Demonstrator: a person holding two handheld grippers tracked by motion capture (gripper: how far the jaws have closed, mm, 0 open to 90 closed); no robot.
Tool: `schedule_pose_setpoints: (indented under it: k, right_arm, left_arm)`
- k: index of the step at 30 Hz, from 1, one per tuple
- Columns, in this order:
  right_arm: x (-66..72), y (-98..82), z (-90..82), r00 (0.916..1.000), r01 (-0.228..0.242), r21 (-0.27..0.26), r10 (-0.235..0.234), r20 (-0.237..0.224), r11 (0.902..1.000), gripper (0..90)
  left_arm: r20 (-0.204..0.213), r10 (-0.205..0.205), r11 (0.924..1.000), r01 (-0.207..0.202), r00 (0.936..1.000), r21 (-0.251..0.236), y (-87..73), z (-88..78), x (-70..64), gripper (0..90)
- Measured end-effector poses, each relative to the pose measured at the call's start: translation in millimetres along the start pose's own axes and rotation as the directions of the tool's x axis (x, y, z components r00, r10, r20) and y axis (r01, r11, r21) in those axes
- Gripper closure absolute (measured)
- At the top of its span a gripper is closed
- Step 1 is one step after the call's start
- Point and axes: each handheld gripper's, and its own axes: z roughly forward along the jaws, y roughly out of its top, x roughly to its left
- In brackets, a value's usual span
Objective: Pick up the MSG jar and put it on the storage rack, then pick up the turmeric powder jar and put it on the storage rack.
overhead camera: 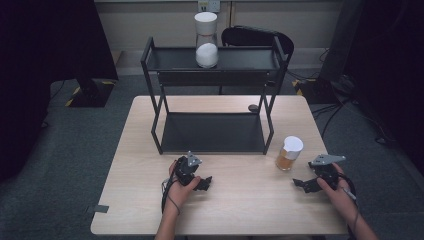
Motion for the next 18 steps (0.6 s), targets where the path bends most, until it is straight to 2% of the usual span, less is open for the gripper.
schedule_pose_setpoints:
  k: [18]
  right_arm:
    - [-3.3, 4.4, 0.8, 0.9999, 0.012, 0.012, -0.011, -0.012, 0.9999, 0.0]
  left_arm:
    - [0.002, -0.001, 1.0000, 0.001, 1.0000, 0.000, 0.0, 0.3, 0.2, 0.0]
